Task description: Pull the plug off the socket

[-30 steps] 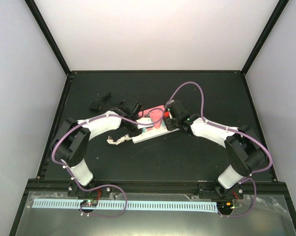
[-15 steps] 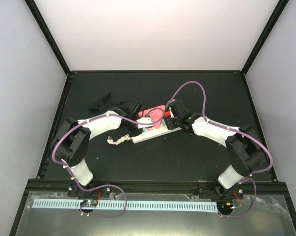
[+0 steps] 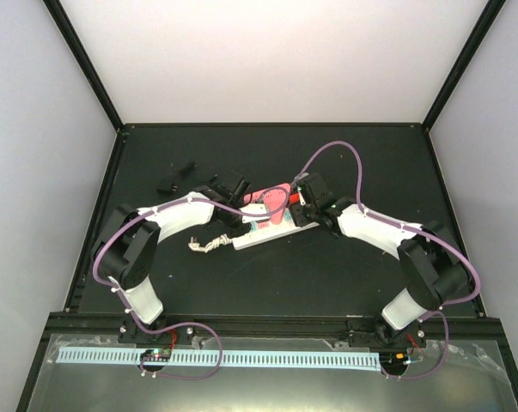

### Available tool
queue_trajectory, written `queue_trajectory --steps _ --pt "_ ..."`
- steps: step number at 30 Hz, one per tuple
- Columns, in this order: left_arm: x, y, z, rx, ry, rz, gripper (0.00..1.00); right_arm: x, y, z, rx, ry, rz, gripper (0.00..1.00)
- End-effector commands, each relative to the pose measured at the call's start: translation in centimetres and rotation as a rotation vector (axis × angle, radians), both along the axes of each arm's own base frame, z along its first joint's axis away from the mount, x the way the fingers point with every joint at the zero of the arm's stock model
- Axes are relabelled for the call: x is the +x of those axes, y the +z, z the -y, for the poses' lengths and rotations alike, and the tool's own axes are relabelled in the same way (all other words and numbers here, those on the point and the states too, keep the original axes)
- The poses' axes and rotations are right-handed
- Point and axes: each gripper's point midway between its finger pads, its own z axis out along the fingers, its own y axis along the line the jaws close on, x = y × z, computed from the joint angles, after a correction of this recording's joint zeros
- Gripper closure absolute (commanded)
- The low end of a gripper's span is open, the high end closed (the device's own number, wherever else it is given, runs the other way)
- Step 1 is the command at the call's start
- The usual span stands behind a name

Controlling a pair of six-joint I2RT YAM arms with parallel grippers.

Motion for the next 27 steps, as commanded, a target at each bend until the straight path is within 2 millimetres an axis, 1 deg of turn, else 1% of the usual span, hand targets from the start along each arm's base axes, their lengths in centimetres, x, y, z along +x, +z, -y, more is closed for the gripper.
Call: queue_trajectory --steps 1,3,4,7,11,17,20,23,27 --pt "-2.8 -3.7 -1.6 0.103 0.004 -0.134 0.86 1.0 5.4 -1.7 0.020 0.040 0.214 0.76" --pt "-2.8 -3.7 -1.7 0.105 0.005 -0.133 0.86 0.5 5.7 -2.6 0.027 0.064 0.222 0.75" --pt "-2.8 -3.7 -1.7 0.107 0.004 -0.136 0.86 0.5 5.5 -2.8 0.022 0.067 0.211 0.75" --pt "-2.9 -4.0 -1.8 0.109 0.006 -0.141 0.86 0.8 5.3 -3.0 0.017 0.049 0.191 0.75" --pt "-3.0 -4.0 -1.7 0.110 0.005 -0.142 0.86 0.4 5.8 -3.2 0.054 0.066 0.194 0.75" --pt "-2.9 -4.0 -1.6 0.110 0.003 -0.142 0.86 0.7 7.1 -2.7 0.100 0.055 0.199 0.76" --pt "-2.9 -4.0 -1.6 0.109 0.004 -0.141 0.86 0.9 7.4 -2.2 0.117 0.045 0.194 0.76" --pt "-2.9 -4.1 -1.7 0.113 0.005 -0.142 0.86 1.3 7.1 -1.6 0.125 0.023 0.175 0.76" --pt "-2.9 -4.2 -1.7 0.113 0.006 -0.145 0.86 1.4 6.9 -1.3 0.119 0.018 0.170 0.77"
